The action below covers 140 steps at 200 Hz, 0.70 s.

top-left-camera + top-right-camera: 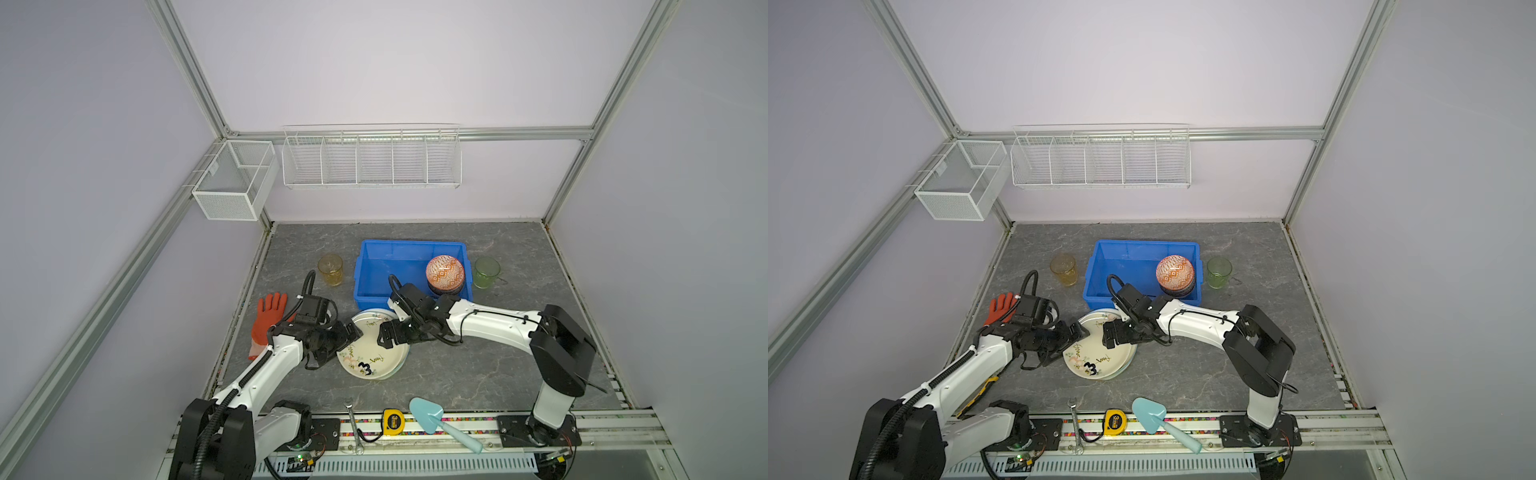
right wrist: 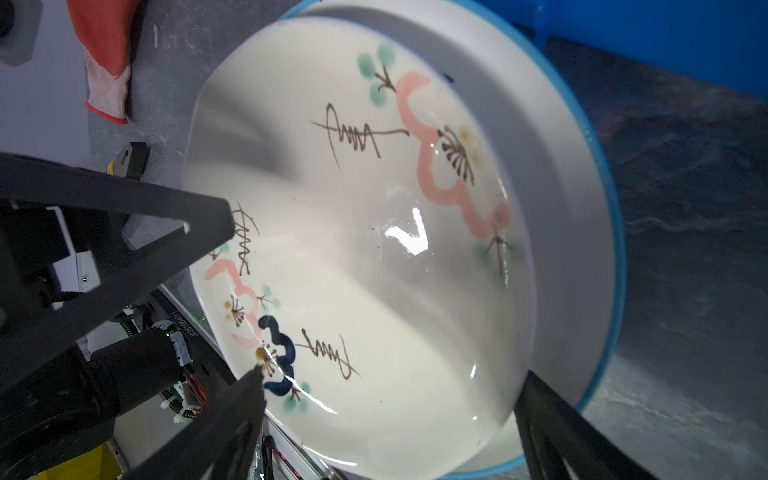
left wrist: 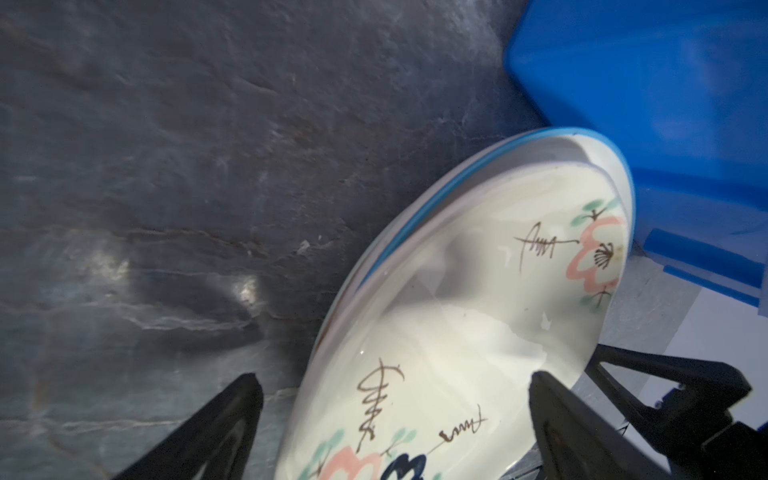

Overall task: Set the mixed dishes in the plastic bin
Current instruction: 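Close the right gripper on the top white floral plate rim while the left approaches, then tilt the white plate up with the right gripper while the left grasps its rim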

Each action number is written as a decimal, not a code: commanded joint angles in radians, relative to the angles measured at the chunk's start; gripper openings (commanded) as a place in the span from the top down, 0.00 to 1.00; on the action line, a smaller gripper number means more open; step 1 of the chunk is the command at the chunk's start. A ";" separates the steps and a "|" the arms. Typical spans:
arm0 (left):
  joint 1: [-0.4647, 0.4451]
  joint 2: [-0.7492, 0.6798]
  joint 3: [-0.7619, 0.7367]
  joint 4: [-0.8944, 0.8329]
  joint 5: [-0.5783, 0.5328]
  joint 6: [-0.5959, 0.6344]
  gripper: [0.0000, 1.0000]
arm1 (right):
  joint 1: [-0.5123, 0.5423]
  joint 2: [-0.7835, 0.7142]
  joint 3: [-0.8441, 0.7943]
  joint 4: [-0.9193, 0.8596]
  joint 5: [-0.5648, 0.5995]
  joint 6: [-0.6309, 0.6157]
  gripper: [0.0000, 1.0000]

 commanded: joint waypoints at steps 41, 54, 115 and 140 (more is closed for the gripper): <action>0.004 -0.078 -0.015 0.028 0.006 -0.028 0.04 | 0.021 0.020 0.036 0.007 -0.014 0.007 0.05; 0.003 -0.084 -0.021 0.034 0.008 -0.032 0.06 | 0.021 0.024 0.043 0.002 -0.017 0.002 0.05; 0.004 -0.113 -0.043 0.052 0.017 -0.060 0.18 | 0.024 0.032 0.059 0.006 -0.025 0.000 0.05; 0.004 -0.131 -0.044 0.048 0.016 -0.068 0.32 | 0.029 0.035 0.059 0.011 -0.024 0.003 0.05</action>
